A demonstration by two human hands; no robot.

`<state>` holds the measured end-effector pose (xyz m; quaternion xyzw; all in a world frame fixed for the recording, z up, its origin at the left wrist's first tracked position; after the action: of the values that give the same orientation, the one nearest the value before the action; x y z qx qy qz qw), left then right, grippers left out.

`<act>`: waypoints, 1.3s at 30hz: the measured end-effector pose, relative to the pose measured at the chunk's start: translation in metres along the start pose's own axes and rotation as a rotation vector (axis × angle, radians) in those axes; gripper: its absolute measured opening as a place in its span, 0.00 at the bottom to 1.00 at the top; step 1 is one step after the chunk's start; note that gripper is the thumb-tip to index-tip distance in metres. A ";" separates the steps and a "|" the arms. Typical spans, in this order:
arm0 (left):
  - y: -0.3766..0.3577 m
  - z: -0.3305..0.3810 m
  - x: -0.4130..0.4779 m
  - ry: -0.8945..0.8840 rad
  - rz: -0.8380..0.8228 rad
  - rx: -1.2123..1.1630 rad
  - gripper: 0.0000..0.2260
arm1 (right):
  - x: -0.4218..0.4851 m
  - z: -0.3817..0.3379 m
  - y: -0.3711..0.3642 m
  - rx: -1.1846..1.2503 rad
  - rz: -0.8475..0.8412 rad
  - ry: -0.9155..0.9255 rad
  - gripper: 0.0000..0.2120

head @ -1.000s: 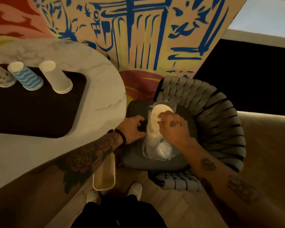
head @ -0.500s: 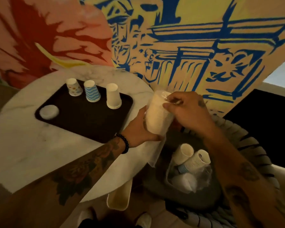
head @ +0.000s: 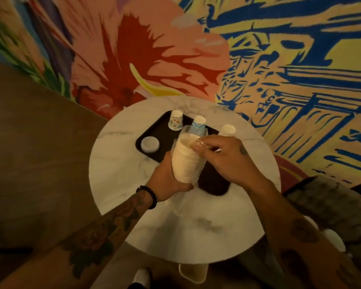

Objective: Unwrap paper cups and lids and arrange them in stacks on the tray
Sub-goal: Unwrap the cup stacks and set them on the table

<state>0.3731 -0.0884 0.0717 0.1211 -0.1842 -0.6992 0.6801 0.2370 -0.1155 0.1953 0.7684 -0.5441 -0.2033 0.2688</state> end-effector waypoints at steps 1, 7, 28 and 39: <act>0.012 -0.006 0.000 -0.008 0.012 0.001 0.56 | 0.005 -0.010 -0.007 0.010 0.024 0.023 0.09; 0.074 -0.033 0.001 0.006 0.085 0.096 0.49 | 0.024 -0.033 -0.036 0.089 0.170 -0.021 0.13; 0.161 -0.123 0.022 0.063 0.172 0.285 0.50 | 0.094 -0.044 -0.189 0.123 -0.109 -0.229 0.41; 0.187 -0.068 0.013 -0.048 0.160 0.169 0.43 | 0.089 -0.040 -0.188 0.111 -0.151 -0.223 0.40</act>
<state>0.5707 -0.1094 0.0908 0.1462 -0.2678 -0.6273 0.7166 0.4266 -0.1421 0.1049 0.7933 -0.5217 -0.2769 0.1476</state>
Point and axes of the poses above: each hand's wrist, its own x-axis towards the middle knuckle, its own y-axis out of the back of the hand, z = x × y, the point moved 9 cm from there along x, towards the middle knuckle, and after that the axes turned 7 degrees about -y, right-handed, at the moved point
